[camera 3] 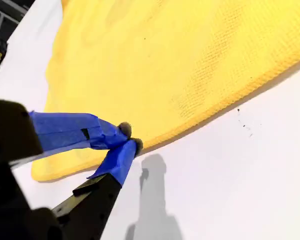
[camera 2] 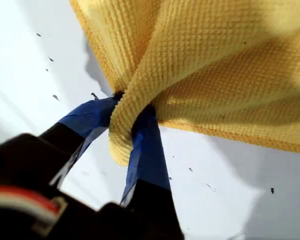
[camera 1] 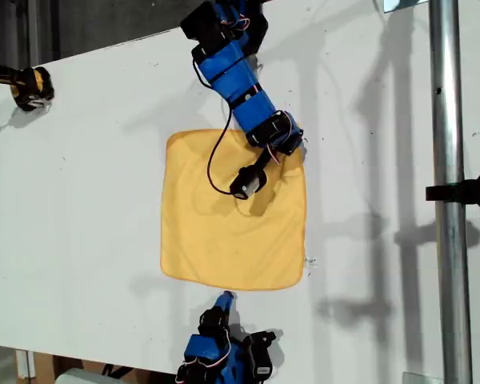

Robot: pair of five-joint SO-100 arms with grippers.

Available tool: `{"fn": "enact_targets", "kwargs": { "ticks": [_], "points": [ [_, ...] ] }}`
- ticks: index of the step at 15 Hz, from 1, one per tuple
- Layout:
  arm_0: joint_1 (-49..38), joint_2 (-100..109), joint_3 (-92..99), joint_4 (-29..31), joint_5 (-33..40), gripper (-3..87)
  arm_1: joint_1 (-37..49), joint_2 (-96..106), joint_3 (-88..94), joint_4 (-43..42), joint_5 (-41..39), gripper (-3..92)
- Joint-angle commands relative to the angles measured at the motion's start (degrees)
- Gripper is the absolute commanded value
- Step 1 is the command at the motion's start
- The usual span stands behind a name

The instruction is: Grasp corners of a towel and fold twice.

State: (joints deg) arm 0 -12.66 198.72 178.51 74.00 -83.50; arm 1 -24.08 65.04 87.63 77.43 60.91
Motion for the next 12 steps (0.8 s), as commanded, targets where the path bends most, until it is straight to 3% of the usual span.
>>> {"fn": "enact_targets", "kwargs": {
  "ticks": [1, 6, 12],
  "points": [
    [-0.3, 0.3, 0.2, -0.1, -1.6, -0.5, 0.6, 0.1, -0.5, 0.0, -0.7, 0.0],
    [3.5, -4.0, -9.5, -3.6, -7.6, -1.1, 0.4, -0.9, -1.7, -0.1, -0.8, 0.0],
    [12.7, -52.7, -47.5, -6.1, -0.9, -1.1, 0.9, -0.8, -2.8, 0.3, -1.5, 0.0]
  ]
}}
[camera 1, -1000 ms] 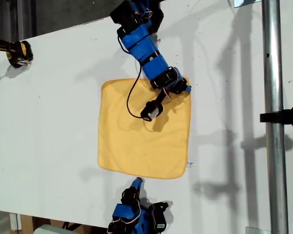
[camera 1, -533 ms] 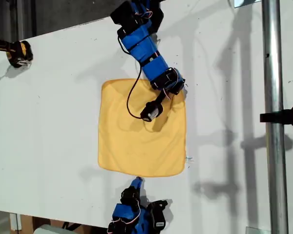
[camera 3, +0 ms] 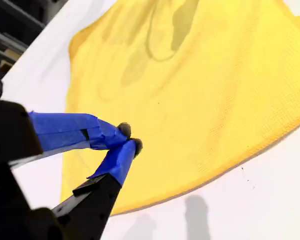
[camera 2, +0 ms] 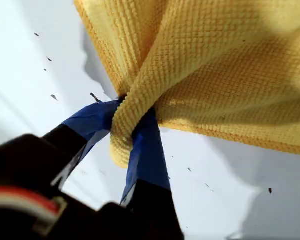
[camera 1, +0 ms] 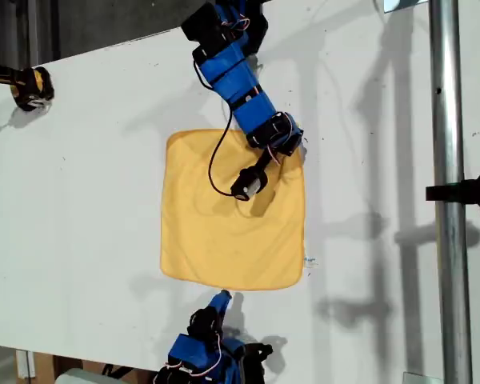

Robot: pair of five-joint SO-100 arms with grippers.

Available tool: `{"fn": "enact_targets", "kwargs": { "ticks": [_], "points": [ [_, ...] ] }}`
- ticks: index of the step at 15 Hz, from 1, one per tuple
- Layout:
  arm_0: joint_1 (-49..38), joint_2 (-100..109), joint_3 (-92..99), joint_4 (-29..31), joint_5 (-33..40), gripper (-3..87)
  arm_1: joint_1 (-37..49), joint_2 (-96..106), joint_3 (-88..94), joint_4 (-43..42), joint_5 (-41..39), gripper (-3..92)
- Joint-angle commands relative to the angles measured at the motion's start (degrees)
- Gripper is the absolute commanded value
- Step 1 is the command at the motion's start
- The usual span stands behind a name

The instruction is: Grasp corners of a towel and fold twice.

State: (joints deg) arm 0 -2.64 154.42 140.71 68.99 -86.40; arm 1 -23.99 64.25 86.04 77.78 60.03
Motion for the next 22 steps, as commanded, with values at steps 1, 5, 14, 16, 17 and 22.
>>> {"fn": "enact_targets", "kwargs": {
  "ticks": [1, 5, 14, 16, 17, 22],
  "points": [
    [5.2, -14.9, -16.0, 0.0, 3.9, -1.1, 0.7, 0.0, -1.2, -0.1, -0.6, 0.0],
    [13.6, -31.5, -35.3, 5.2, 10.3, -1.1, 0.7, -0.1, -1.2, 0.0, -0.8, 0.0],
    [20.4, -47.2, -60.2, 18.5, 22.1, -1.0, 0.8, 0.1, -1.2, 0.3, -1.1, 0.0],
    [21.3, -43.0, -59.9, 18.4, 27.1, 10.4, 0.8, 0.0, -1.2, 0.3, -1.1, 0.0],
    [21.4, -41.2, -59.8, 18.7, 27.9, 20.6, 0.8, 0.0, -1.2, 0.3, -1.1, 0.0],
    [20.1, -40.0, -49.4, 15.5, 28.4, 32.9, 0.9, 0.1, -1.2, 0.3, -1.1, 0.0]
  ]
}}
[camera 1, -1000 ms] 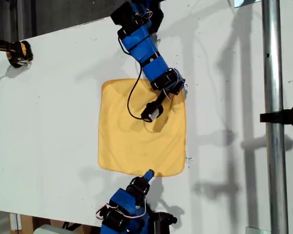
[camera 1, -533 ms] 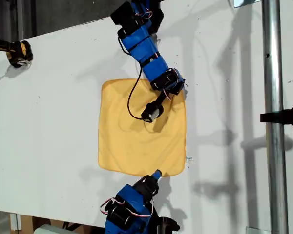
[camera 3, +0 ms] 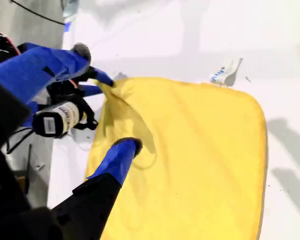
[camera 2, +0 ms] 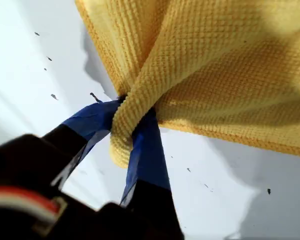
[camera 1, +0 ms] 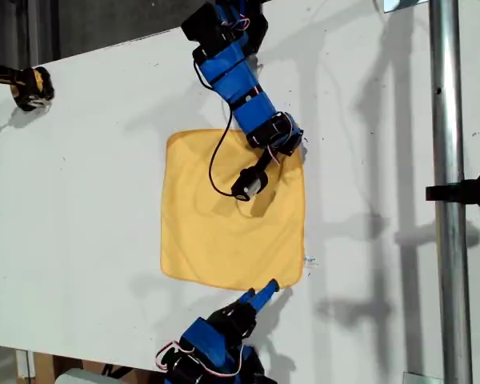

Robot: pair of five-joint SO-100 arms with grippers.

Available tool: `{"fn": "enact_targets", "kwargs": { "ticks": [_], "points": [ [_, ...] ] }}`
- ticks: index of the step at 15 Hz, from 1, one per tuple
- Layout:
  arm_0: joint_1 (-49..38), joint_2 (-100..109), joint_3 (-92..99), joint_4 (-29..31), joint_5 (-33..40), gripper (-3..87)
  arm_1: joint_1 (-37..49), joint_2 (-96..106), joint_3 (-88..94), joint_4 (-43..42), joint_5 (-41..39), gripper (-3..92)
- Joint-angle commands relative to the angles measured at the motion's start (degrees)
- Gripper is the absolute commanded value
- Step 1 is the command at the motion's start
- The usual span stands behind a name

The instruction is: Grasp corners of a towel and fold twice.

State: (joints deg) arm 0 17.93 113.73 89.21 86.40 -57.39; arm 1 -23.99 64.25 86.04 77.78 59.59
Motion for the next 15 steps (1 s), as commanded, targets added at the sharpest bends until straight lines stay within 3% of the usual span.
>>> {"fn": "enact_targets", "kwargs": {
  "ticks": [1, 15],
  "points": [
    [-0.1, 0.1, 5.0, -4.1, -1.4, 33.7, 0.9, 0.1, -1.2, 0.3, -0.6, 0.0],
    [2.2, -8.5, 34.3, -27.9, -14.0, 30.1, 0.0, 0.1, -2.4, 1.1, -0.1, 0.0]
  ]
}}
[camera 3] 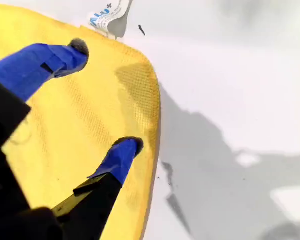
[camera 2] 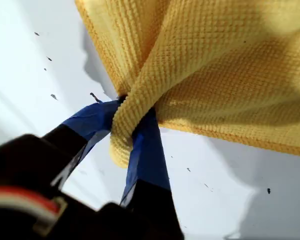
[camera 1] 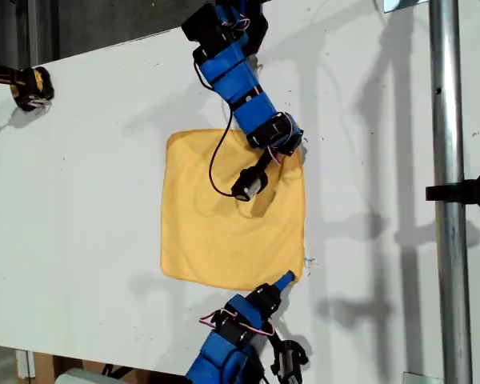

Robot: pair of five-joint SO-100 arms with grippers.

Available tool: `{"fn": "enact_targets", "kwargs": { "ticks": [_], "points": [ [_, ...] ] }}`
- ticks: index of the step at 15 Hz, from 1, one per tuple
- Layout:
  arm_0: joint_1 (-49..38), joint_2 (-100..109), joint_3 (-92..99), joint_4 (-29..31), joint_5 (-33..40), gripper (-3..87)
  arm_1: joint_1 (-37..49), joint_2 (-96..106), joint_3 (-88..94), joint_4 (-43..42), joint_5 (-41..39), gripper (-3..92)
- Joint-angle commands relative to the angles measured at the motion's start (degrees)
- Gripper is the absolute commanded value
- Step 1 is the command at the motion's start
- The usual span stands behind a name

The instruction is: Grasp corners of a towel and fold twice.

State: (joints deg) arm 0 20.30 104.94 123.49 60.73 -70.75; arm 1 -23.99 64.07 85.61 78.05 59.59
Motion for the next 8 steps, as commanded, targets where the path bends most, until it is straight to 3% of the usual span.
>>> {"fn": "enact_targets", "kwargs": {
  "ticks": [1, 8],
  "points": [
    [-0.2, -0.2, 0.9, -3.4, -1.1, 29.8, 0.0, 0.3, -1.9, 0.8, -0.1, 0.0],
    [2.3, -16.0, 0.2, -14.6, -7.9, 29.1, -0.3, -0.2, -2.4, 1.1, -0.1, -0.1]
  ]
}}
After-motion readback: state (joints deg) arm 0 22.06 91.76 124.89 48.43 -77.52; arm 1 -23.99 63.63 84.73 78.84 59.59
